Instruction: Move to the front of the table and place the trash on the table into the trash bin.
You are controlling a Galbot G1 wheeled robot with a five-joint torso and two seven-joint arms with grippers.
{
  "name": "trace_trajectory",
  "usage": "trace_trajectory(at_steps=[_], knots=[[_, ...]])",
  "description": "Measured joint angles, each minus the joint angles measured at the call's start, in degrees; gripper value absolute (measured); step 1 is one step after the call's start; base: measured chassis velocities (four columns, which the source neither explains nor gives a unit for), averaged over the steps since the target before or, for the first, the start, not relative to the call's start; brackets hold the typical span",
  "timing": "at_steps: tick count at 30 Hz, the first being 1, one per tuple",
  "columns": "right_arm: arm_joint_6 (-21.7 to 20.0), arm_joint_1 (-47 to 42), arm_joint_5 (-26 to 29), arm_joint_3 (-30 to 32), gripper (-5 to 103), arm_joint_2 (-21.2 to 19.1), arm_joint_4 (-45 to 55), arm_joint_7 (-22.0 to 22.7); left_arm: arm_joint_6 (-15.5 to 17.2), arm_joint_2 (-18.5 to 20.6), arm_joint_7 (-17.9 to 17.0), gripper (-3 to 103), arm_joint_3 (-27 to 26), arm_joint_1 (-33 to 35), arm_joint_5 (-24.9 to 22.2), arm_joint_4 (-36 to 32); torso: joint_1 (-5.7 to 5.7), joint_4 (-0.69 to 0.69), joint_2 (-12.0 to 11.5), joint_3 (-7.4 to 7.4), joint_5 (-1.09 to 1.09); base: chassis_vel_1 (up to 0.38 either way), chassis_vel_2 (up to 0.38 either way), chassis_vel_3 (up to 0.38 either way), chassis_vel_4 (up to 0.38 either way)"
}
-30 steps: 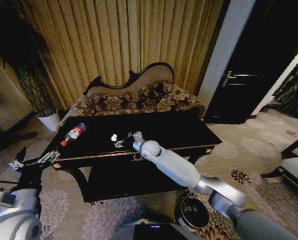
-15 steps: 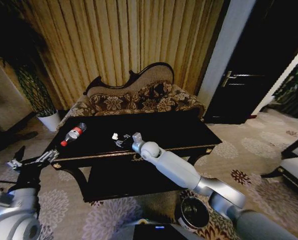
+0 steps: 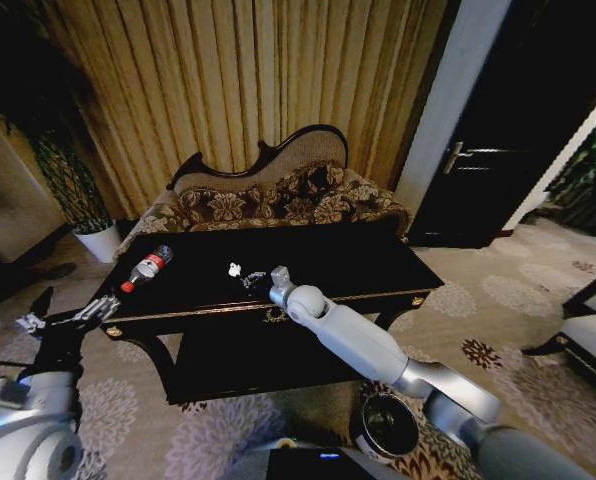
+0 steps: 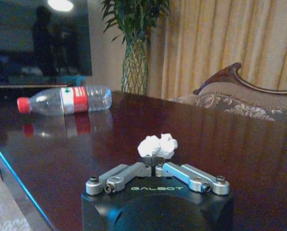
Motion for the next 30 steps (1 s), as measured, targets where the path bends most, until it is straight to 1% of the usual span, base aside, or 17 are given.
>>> trace_trajectory(at_steps=[2, 4, 5, 8, 9, 11, 12, 15, 16, 17, 18, 21, 22, 24, 25, 27, 30], knots=[[-0.02, -0.27, 0.11, 0.63, 0, -0.02, 0.62, 0.0, 0.0, 0.0, 0.0, 100, 0.0, -0.02, -0.06, 0.0, 0.0, 0.0, 0.0, 0.0, 0.0, 0.0, 0.0, 0.0, 0.0], [-0.41, -1.29, 0.34, 3.33, 0, -0.26, 3.11, -0.01, 0.0, 0.12, 0.0, 100, 0.0, -0.09, -0.39, 0.13, 0.0, 0.01, 0.0, 0.0, 0.0, 0.0, 0.0, 0.0, 0.0], [-0.41, -1.29, 0.34, 3.33, 0, -0.26, 3.11, -0.01, 0.0, 0.12, 0.0, 100, 0.0, -0.09, -0.39, 0.13, 0.0, 0.01, 0.0, 0.0, 0.0, 0.0, 0.0, 0.0, 0.0], [-1.25, -3.23, 0.14, 9.0, 0, -1.25, 7.23, -0.01, 0.0, 1.16, -0.07, 100, -0.06, -0.49, -1.14, 0.67, 0.0, 0.01, 0.01, 0.0, 0.01, 0.0, 0.0, 0.0, 0.0], [-1.25, -3.23, 0.14, 9.0, 0, -1.25, 7.23, -0.01, 0.0, 1.16, -0.07, 100, -0.06, -0.49, -1.14, 0.67, 0.0, 0.01, 0.01, 0.0, 0.01, 0.0, 0.0, 0.0, 0.0], [-1.77, -5.31, -1.85, 14.57, 0, -3.15, 9.75, 0.0, 0.0, 1.69, -0.09, 100, 0.08, -1.0, -1.29, 1.28, 0.0, -0.01, 0.01, 0.0, 0.0, 0.0, 0.0, 0.0, 0.0], [-1.77, -5.31, -1.85, 14.57, 0, -3.15, 9.75, 0.0, 0.0, 1.69, -0.09, 100, 0.08, -1.0, -1.29, 1.28, 0.0, -0.01, 0.01, 0.0, 0.0, 0.0, 0.0, 0.0, 0.0], [-2.19, -9.14, -3.18, 22.13, 0, -6.36, 11.73, -0.01, -0.13, 2.17, 0.0, 100, 0.6, -1.49, -1.41, 2.57, 0.0, 0.0, 0.0, 0.0, 0.01, 0.0, 0.0, 0.0, 0.0], [-2.19, -9.14, -3.18, 22.13, 0, -6.36, 11.73, -0.01, -0.13, 2.17, 0.0, 100, 0.6, -1.49, -1.41, 2.57, 0.0, 0.0, 0.0, 0.0, 0.01, 0.0, 0.0, 0.0, 0.0], [-2.24, -11.78, -3.81, 26.07, 0, -8.27, 12.67, 0.0, -0.48, 2.59, 0.2, 100, 0.86, -1.92, -1.45, 3.51, 0.0, -0.01, 0.0, 0.0, 0.02, 0.0, 0.0, 0.0, 0.0], [-2.24, -11.78, -3.81, 26.07, 0, -8.27, 12.67, 0.0, -0.48, 2.59, 0.2, 100, 0.86, -1.92, -1.45, 3.51, 0.0, -0.01, 0.0, 0.0, 0.02, 0.0, 0.0, 0.0, 0.0], [0.0, -18.09, -5.43, 34.06, 0, -12.05, 14.79, 0.01, -0.7, 3.48, 0.5, 100, 1.57, -3.34, -1.95, 5.61, 0.0, -0.03, 0.01, 0.0, 0.02, 0.0, 0.0, 0.0, 0.0], [0.0, -18.09, -5.43, 34.06, 0, -12.05, 14.79, 0.01, -0.7, 3.48, 0.5, 100, 1.57, -3.34, -1.95, 5.61, 0.0, -0.03, 0.01, 0.0, 0.02, 0.0, 0.0, 0.0, 0.0], [0.98, -21.96, -6.17, 39.48, 0, -13.15, 16.69, 0.0, -0.71, 3.77, 0.76, 100, 2.24, -4.39, -2.13, 6.82, 0.0, -0.02, 0.0, 0.0, 0.01, 0.0, 0.0, 0.0, 0.0], [0.98, -21.96, -6.17, 39.48, 0, -13.15, 16.69, 0.0, -0.71, 3.77, 0.76, 100, 2.24, -4.39, -2.13, 6.82, 0.0, -0.02, 0.0, 0.0, 0.01, 0.0, 0.0, 0.0, 0.0], [1.12, -24.95, -6.26, 43.72, 0, -13.38, 18.77, 0.0, -0.7, 4.15, 1.09, 100, 2.77, -5.12, -2.18, 7.67, 0.0, -0.01, 0.0, 0.0, 0.02, 0.0, 0.0, 0.0, 0.0], [1.13, -26.65, -6.29, 45.68, 0, -13.39, 20.26, 0.0, -0.71, 4.46, 1.35, 100, 2.93, -5.4, -2.3, 8.1, 0.0, -0.01, 0.0, 0.0, 0.0, 0.0, 0.0, 0.0, 0.0]])
